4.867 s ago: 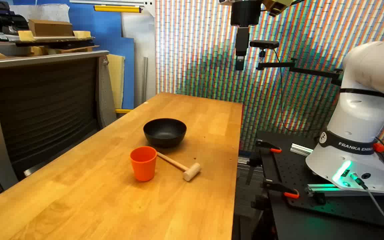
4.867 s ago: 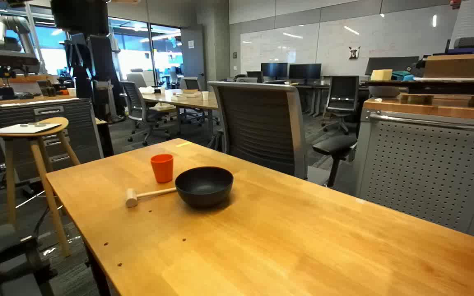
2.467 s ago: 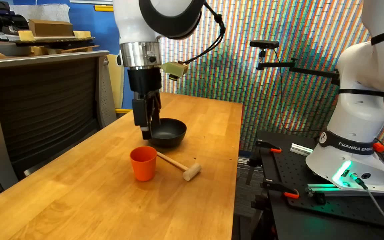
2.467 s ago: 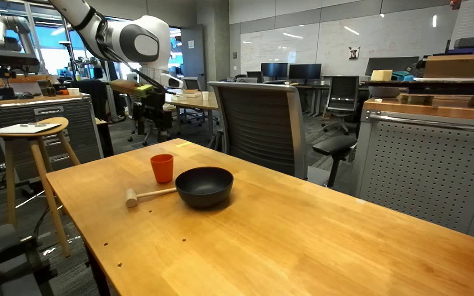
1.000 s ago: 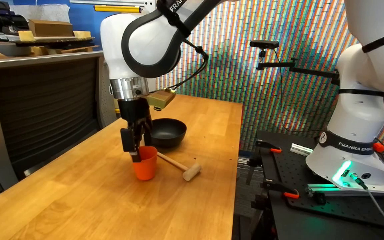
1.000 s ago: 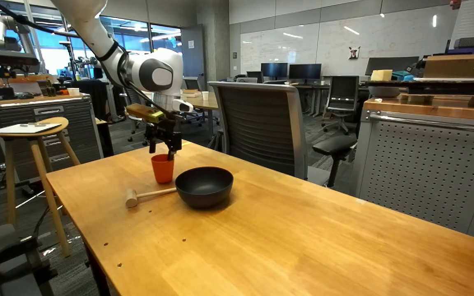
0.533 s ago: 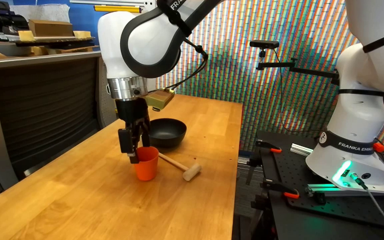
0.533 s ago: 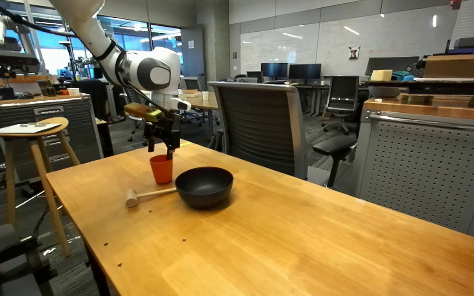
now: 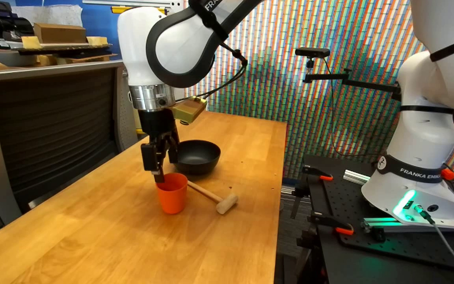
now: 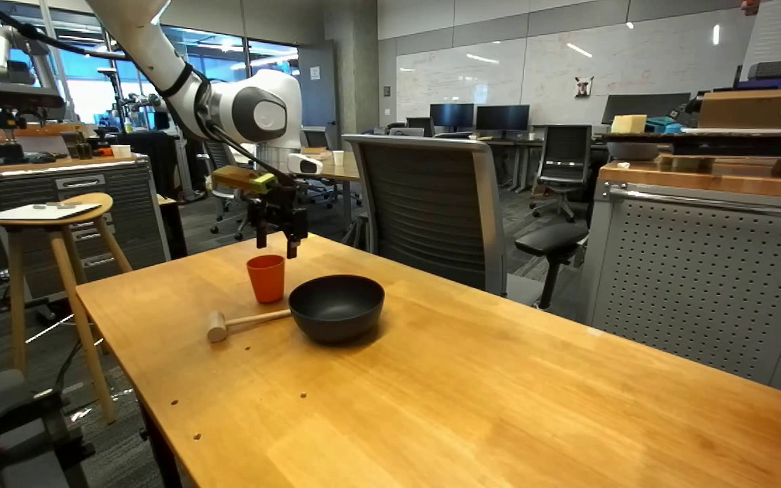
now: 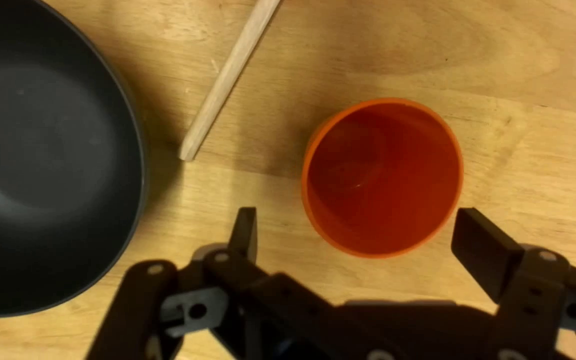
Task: Put the cup in the bowl
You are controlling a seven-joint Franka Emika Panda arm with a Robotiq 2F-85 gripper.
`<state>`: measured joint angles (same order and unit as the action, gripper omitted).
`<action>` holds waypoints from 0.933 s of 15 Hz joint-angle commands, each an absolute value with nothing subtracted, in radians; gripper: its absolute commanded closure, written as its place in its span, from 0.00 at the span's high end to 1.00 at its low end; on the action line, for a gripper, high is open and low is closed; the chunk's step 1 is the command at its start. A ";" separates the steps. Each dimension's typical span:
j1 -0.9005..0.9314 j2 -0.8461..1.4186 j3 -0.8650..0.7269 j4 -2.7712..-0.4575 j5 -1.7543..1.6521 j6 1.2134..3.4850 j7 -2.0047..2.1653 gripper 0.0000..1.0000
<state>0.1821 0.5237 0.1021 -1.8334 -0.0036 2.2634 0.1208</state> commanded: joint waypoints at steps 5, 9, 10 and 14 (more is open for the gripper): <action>0.196 0.529 0.114 -1.853 0.006 2.261 0.132 1.00; 0.194 0.546 0.134 -1.856 0.031 2.257 0.123 1.00; 0.195 0.551 0.136 -1.857 0.033 2.258 0.122 1.00; 0.197 0.563 0.136 -1.867 0.032 2.285 0.125 0.66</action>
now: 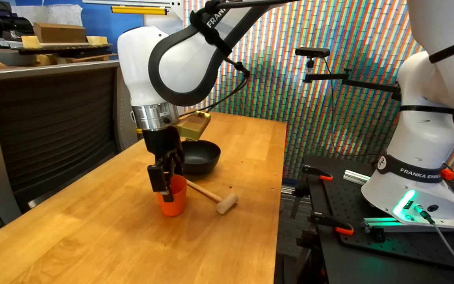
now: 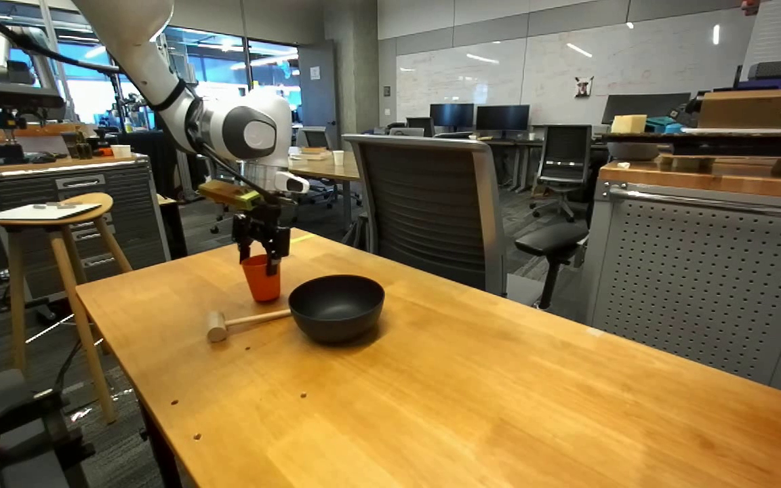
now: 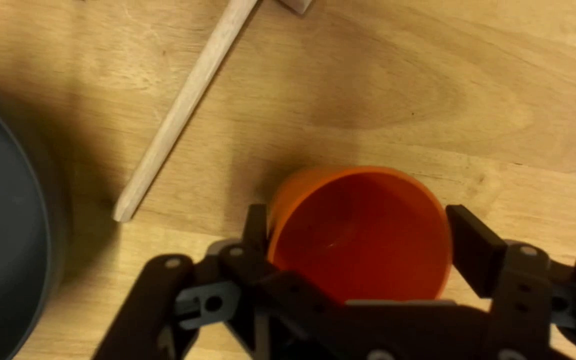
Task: Put the cup in the bowl
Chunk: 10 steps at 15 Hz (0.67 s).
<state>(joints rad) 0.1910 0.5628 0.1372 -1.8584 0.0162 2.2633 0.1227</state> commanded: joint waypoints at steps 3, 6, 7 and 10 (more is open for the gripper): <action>0.193 0.556 0.132 -1.870 0.032 2.289 0.125 0.57; 0.204 0.501 0.109 -1.913 0.002 2.299 0.155 0.57; 0.206 0.473 0.097 -1.931 -0.011 2.305 0.171 0.57; 0.196 0.349 0.044 -2.006 -0.054 2.321 0.238 0.57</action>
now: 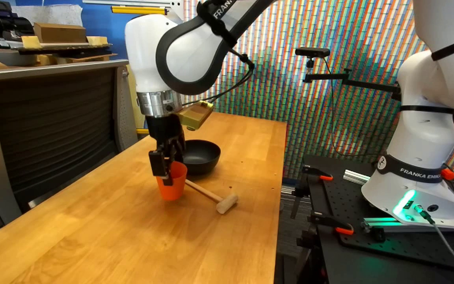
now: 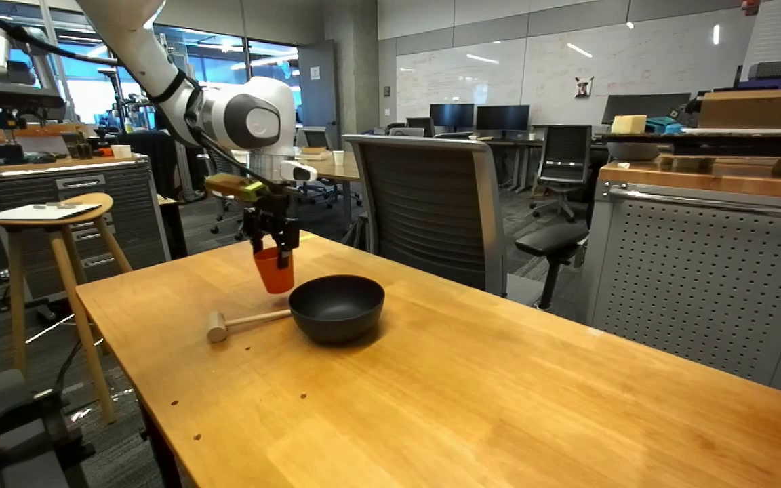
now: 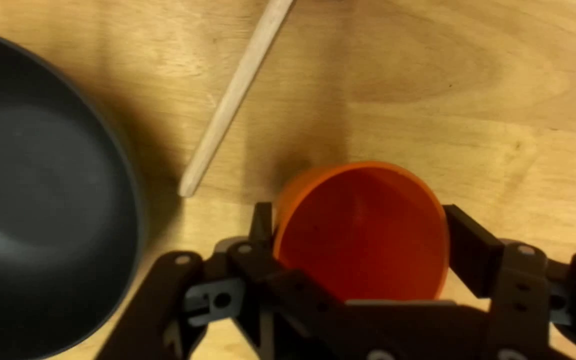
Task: Put the cup in the bowl
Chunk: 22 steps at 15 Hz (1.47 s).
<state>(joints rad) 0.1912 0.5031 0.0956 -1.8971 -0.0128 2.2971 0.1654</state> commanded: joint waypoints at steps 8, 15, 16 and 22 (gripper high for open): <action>0.119 0.248 -0.075 -2.024 -0.176 2.242 0.411 0.57; 0.060 0.427 -0.031 -1.908 0.003 2.208 0.330 0.57; 0.056 0.451 -0.024 -1.892 0.033 2.207 0.320 0.57; 0.031 0.538 -0.014 -1.837 0.139 2.215 0.292 0.57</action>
